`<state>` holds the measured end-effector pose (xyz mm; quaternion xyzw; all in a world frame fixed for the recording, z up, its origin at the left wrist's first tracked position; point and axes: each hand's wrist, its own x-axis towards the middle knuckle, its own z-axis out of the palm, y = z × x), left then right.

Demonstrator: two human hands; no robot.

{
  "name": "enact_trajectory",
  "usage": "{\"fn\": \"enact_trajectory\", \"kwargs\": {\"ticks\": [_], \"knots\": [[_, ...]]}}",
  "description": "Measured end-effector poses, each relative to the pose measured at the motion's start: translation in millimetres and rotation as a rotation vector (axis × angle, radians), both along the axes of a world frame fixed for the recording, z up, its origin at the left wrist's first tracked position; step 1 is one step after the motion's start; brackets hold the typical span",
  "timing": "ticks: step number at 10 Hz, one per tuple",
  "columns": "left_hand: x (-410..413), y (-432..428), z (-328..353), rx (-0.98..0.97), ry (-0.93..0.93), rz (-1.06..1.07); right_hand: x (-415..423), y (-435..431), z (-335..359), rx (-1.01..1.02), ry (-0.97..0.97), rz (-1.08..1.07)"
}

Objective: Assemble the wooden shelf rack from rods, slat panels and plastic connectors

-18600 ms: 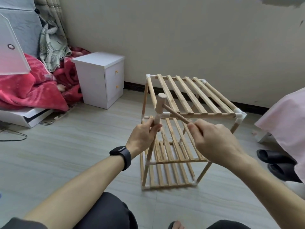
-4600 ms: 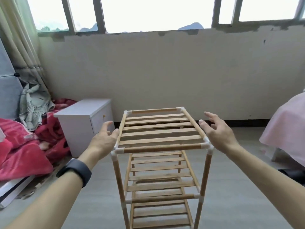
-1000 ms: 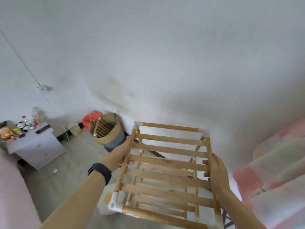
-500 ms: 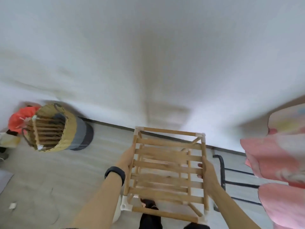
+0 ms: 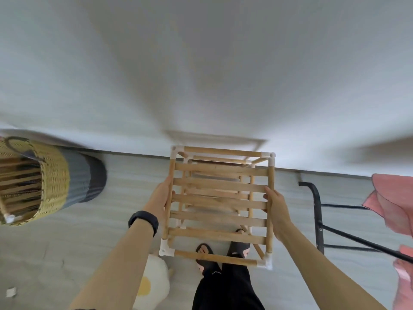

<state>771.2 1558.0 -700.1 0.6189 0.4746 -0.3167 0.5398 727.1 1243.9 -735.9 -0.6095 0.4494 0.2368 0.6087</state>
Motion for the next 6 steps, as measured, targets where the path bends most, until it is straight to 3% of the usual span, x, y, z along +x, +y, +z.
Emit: {"fn": "enact_trajectory", "kwargs": {"ticks": [3,5,6], "knots": [[21.6,8.9,-29.0,0.038,0.014,-0.108,11.5,5.2,-11.8,0.04,0.014,0.014],[19.9,22.0,-18.0,0.043,-0.02,-0.23,20.7,8.3,2.1,0.037,-0.004,0.185],[8.6,23.8,1.1,0.073,-0.058,-0.408,13.8,7.7,18.1,-0.087,0.041,0.361]]}}
